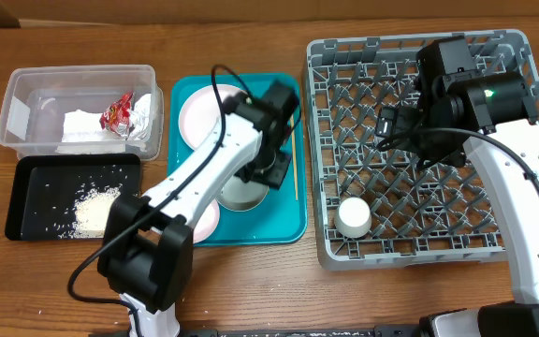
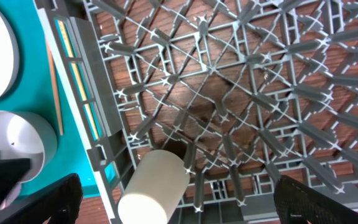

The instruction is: Sort waste into correct bins and load items into the dishwasher

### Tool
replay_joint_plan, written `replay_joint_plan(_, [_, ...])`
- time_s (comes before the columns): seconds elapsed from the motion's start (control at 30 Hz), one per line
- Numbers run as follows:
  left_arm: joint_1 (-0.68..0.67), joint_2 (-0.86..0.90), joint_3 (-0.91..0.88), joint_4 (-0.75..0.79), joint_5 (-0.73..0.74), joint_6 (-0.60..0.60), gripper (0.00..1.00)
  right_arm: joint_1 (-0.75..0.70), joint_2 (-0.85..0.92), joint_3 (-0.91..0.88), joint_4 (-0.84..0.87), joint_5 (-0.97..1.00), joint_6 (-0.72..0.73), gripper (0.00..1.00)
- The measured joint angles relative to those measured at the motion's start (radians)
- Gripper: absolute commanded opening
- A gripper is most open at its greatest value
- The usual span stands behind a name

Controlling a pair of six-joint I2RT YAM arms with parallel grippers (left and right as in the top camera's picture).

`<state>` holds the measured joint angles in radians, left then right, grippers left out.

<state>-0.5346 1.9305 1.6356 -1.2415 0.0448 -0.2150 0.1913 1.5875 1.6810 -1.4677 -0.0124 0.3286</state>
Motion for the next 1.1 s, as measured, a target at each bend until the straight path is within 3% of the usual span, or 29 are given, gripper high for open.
replay_joint_plan(0.17, [0.042, -0.001, 0.277, -0.174, -0.006, 0.000, 0.52, 0.006, 0.000, 0.000, 0.065, -0.101, -0.012, 0.99])
replay_joint_plan(0.37, [0.239, -0.023, 0.589, -0.373, -0.012, -0.005, 0.73, 0.142, 0.005, 0.000, 0.162, -0.175, 0.009, 0.98])
replay_joint_plan(0.47, [0.365, -0.066, 0.675, -0.413, -0.014, 0.001, 0.77, 0.259, 0.042, 0.001, 0.209, -0.186, 0.033, 0.96])
replay_joint_plan(0.63, [0.526, -0.144, 0.713, -0.437, 0.024, 0.034, 0.86, 0.411, 0.187, 0.001, 0.255, -0.180, 0.058, 0.89])
replay_joint_plan(0.8, [0.598, -0.158, 0.715, -0.438, 0.075, 0.061, 1.00, 0.475, 0.307, 0.001, 0.285, -0.137, 0.065, 0.80])
replay_joint_plan(0.97, [0.620, -0.157, 0.715, -0.433, 0.083, 0.068, 1.00, 0.491, 0.375, 0.001, 0.355, -0.110, 0.064, 0.71])
replay_joint_plan(1.1, [0.620, -0.157, 0.715, -0.430, 0.087, 0.069, 1.00, 0.497, 0.434, 0.001, 0.399, -0.101, 0.065, 0.55])
